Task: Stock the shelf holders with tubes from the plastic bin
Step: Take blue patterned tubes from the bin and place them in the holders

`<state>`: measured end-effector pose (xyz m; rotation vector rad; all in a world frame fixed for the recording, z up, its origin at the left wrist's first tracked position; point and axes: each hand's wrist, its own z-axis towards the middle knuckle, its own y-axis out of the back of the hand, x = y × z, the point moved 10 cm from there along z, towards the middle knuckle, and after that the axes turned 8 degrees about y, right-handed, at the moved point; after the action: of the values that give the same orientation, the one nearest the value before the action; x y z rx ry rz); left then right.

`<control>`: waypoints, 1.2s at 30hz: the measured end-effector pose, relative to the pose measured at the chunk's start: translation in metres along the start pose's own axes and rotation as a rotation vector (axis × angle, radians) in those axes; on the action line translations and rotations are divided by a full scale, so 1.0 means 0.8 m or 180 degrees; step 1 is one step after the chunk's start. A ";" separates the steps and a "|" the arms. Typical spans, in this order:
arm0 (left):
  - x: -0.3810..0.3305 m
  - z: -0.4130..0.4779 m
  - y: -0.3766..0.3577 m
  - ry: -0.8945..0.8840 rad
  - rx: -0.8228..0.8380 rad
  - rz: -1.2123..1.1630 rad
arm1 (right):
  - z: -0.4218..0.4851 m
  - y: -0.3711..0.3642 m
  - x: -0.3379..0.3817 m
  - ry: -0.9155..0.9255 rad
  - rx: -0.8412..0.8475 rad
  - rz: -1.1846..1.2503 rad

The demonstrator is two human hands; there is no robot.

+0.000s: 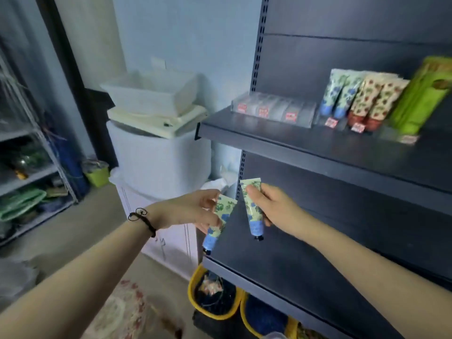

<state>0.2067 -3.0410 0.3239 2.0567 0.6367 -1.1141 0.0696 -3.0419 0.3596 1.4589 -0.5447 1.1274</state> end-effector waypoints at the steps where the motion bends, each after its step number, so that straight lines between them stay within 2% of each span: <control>1: -0.028 -0.006 0.010 -0.0097 -0.0013 0.0070 | 0.003 0.016 0.026 0.0103 -0.0076 -0.0115; 4: -0.120 -0.025 0.035 -0.0516 -0.0093 0.0100 | 0.009 0.069 0.097 0.0398 -0.0274 -0.0501; 8: -0.225 -0.044 0.043 -0.0907 -0.0177 0.0217 | 0.015 0.137 0.159 0.0558 -0.0458 -0.0620; 13: -0.310 -0.033 0.042 -0.0956 -0.0387 0.0472 | 0.021 0.212 0.205 0.0804 -0.0679 -0.0815; 20: -0.419 0.031 0.060 -0.1057 -0.0632 0.0800 | 0.047 0.331 0.226 0.0659 -0.0934 -0.1224; 24: -0.454 0.086 0.073 -0.1110 -0.0796 0.0487 | 0.072 0.399 0.224 0.0637 -0.1168 -0.1776; 29: -0.457 0.160 0.071 -0.1167 -0.0974 0.0157 | 0.111 0.423 0.181 0.0404 -0.0806 -0.2562; 36: -0.451 0.207 0.078 -0.1031 -0.1405 0.0504 | 0.128 0.425 0.148 0.0400 -0.0827 -0.2744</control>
<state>-0.0178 -3.2399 0.5911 1.4861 0.4940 -1.0715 -0.1308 -3.1868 0.6403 1.1870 0.0531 0.4327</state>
